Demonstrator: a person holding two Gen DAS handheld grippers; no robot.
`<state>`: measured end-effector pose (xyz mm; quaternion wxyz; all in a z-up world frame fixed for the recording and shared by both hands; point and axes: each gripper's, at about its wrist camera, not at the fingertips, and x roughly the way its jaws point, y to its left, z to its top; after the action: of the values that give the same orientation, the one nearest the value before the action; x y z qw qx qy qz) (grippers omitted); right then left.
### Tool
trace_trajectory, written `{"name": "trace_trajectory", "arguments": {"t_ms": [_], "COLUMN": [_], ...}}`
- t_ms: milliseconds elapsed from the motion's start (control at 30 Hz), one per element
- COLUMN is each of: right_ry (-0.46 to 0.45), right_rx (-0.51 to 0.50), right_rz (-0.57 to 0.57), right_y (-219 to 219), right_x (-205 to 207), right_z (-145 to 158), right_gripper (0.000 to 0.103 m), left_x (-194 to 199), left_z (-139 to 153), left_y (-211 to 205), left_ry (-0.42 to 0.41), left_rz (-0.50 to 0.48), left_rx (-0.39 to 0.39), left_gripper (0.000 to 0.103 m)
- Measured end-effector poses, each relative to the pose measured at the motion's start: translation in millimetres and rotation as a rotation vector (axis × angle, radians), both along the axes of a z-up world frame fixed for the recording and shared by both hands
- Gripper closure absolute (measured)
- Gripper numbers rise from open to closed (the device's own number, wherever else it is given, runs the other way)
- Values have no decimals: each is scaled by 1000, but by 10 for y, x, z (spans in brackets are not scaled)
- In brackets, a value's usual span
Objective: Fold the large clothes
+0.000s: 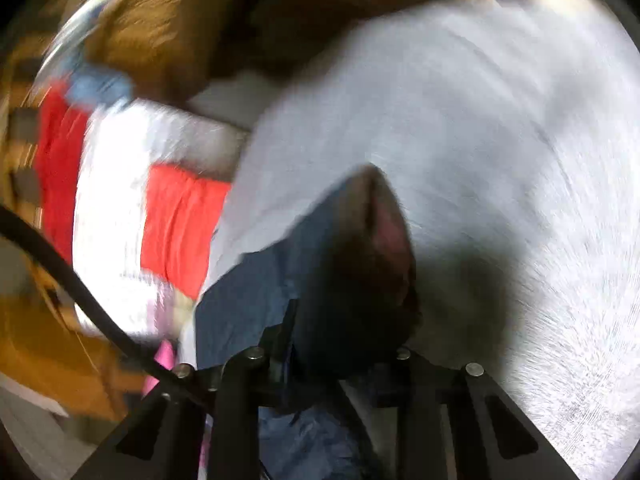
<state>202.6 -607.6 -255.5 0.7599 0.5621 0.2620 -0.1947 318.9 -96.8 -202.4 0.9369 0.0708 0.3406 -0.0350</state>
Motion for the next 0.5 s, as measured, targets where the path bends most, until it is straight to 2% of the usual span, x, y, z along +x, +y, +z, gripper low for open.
{"name": "trace_trajectory", "arguments": {"t_ms": [100, 200, 267, 333, 433, 467, 500], "right_ry": [-40, -121, -181, -248, -306, -318, -324], "right_rx": [-350, -613, -753, -847, -900, -894, -868], "right_rz": [92, 204, 301, 430, 621, 686, 760], "right_y": [400, 948, 1339, 1761, 2304, 2433, 2602], "right_x": [154, 327, 444, 482, 501, 517, 467], "right_z": [568, 968, 1147, 1270, 1323, 1308, 1287], "right_gripper": [75, 75, 75, 75, 75, 72, 56], "left_x": [39, 73, 98, 130, 177, 189, 209], "left_z": [40, 84, 107, 116, 140, 151, 158], "left_y": [199, 432, 596, 731, 951, 1029, 1063], "left_ry": [2, -8, -12, -12, -16, -18, -19], "left_rz": [43, 92, 127, 152, 197, 212, 222], "left_rx": [-34, -56, -73, -92, -121, -134, -143], "left_gripper": [0, 0, 0, 0, 0, 0, 0]}}
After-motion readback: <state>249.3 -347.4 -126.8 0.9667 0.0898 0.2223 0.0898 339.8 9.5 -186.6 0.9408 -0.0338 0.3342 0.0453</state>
